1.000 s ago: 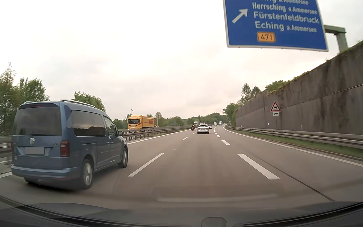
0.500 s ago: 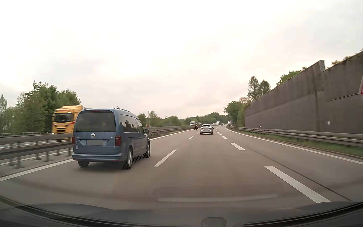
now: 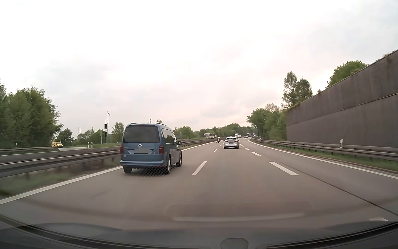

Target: Follow the waypoints while adhering to traffic rules and regulations

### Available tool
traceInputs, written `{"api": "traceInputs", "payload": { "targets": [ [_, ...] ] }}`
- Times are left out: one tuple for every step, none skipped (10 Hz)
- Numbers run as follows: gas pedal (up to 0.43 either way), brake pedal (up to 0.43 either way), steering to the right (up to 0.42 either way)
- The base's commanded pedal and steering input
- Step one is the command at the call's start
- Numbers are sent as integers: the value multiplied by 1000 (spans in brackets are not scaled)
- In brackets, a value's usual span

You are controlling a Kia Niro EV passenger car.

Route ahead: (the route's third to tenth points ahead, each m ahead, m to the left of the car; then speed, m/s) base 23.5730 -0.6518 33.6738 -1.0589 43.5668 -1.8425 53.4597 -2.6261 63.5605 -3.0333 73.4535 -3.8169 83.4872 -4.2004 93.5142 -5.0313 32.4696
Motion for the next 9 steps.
{"api": "traceInputs", "payload": {
  "targets": [
    [350,0,4],
    [350,0,4],
    [350,0,5],
    [339,0,5],
    [339,0,5],
    [331,0,5],
    [331,0,5],
    [331,0,5],
    [331,0,5]
  ]
}}
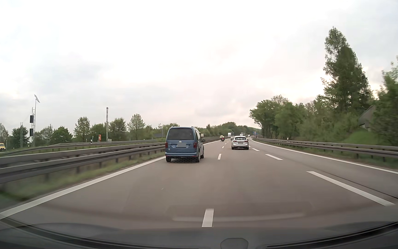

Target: Follow the waypoints while adhering to traffic rules and regulations

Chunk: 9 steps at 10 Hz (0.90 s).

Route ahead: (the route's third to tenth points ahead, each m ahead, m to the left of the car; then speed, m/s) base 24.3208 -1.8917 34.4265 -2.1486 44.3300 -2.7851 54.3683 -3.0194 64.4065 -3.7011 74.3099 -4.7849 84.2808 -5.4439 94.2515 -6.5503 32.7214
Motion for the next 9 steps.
{"api": "traceInputs", "payload": {
  "targets": [
    [339,0,6],
    [339,0,6],
    [350,0,7],
    [358,0,7],
    [358,0,7],
    [358,0,7],
    [358,0,7],
    [358,0,7],
    [358,0,7]
  ]
}}
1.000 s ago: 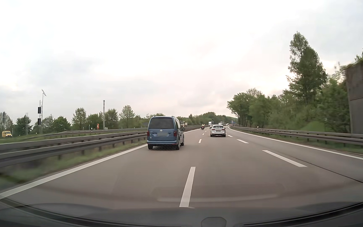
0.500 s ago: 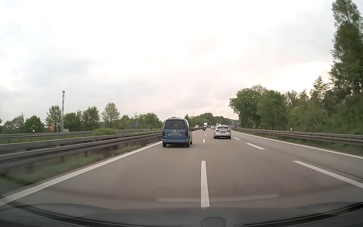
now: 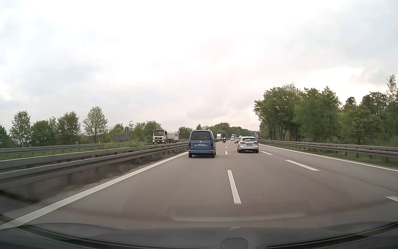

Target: Follow the waypoints while adhering to traffic rules and regulations

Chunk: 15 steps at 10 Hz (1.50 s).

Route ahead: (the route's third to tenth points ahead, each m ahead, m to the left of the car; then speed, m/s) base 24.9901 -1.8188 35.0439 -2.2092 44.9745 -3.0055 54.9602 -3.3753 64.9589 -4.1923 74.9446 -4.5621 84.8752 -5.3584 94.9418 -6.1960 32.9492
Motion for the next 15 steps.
{"api": "traceInputs", "payload": {
  "targets": [
    [358,0,7],
    [358,0,6],
    [358,0,6],
    [358,0,7],
    [358,0,7],
    [358,0,7],
    [358,0,7],
    [358,0,6],
    [358,0,6],
    [358,0,7],
    [358,0,7],
    [358,0,6],
    [358,0,7],
    [350,0,6],
    [350,0,7]
  ]
}}
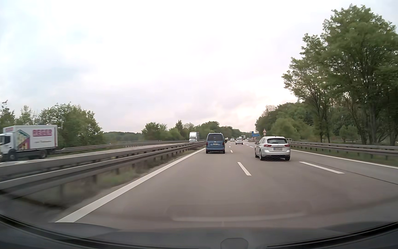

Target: Follow the waypoints while adhering to traffic rules and regulations

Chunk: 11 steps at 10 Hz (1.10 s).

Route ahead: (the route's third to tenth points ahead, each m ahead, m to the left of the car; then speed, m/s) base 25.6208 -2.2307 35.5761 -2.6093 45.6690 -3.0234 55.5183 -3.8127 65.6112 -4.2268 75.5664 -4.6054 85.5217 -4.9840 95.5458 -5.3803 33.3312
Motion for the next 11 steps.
{"api": "traceInputs", "payload": {
  "targets": [
    [350,0,7],
    [350,0,8],
    [350,0,9],
    [350,0,10],
    [350,0,9],
    [350,0,10],
    [350,0,10],
    [350,0,10],
    [350,0,9],
    [350,0,9],
    [350,0,9]
  ]
}}
